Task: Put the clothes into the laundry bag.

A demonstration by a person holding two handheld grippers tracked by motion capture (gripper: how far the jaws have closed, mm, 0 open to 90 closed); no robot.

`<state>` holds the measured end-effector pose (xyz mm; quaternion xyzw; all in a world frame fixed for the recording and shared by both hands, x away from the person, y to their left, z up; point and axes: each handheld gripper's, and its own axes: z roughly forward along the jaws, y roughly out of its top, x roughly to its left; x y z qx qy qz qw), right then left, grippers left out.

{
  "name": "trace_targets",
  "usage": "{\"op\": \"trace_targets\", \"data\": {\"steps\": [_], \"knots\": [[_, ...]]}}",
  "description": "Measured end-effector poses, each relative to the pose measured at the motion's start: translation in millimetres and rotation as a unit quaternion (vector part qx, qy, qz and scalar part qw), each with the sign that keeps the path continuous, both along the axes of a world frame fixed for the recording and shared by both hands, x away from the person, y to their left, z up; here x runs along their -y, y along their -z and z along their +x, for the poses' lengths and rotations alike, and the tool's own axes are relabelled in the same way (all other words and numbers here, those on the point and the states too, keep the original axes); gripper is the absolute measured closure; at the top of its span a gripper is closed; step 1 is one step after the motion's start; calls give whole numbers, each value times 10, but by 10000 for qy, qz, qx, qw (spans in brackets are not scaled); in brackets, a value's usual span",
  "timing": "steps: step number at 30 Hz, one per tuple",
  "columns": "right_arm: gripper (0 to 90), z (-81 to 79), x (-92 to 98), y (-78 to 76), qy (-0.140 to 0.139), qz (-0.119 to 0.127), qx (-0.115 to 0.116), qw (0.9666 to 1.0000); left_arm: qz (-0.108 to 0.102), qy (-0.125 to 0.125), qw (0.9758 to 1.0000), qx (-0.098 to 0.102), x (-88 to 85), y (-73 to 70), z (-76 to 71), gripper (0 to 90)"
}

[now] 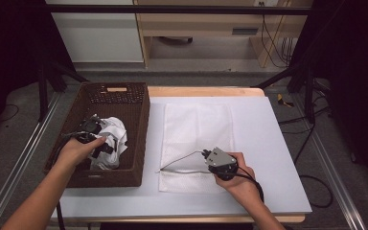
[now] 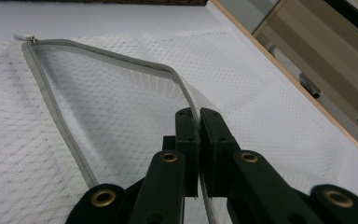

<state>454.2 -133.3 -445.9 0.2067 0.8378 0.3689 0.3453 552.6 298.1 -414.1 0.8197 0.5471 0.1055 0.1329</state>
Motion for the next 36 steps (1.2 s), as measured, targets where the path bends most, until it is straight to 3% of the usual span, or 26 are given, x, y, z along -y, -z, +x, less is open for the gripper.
{"op": "trace_targets", "data": {"steps": [2, 5, 9, 14, 18, 21, 22, 34, 36], "knots": [[863, 0, -4, 1, -4, -8, -17, 10000, -77, -81, 9999, 7, -24, 19, 46, 74], [862, -4, -7, -5, -15, 2, 0, 10000, -158, -84, 9996, -219, -57, 143, 135, 68], [858, -1, -4, 3, -55, -23, -10, 10000, -628, -91, 9972, -408, -12, 249, 184, 74], [854, 3, -11, 10, -79, -30, -7, 10000, -678, 207, 9969, -346, 60, 258, 200, 92], [853, 0, -23, 2, -106, -37, 30, 9999, -706, 255, 9966, -352, 55, 274, 209, 84], [854, -4, -30, 3, -91, -22, 20, 10000, -685, 284, 9966, -361, 52, 275, 211, 106], [856, -4, -30, 3, -92, -23, 17, 10000, -564, 304, 9973, -351, 46, 268, 209, 140], [886, 3, -18, -10, -157, -22, -26, 9999, -175, 406, 9985, -310, 91, 243, 205, 375], [886, -4, -16, -8, -132, 14, -45, 9999, -106, 500, 9981, -338, 142, 220, 197, 474]]}}
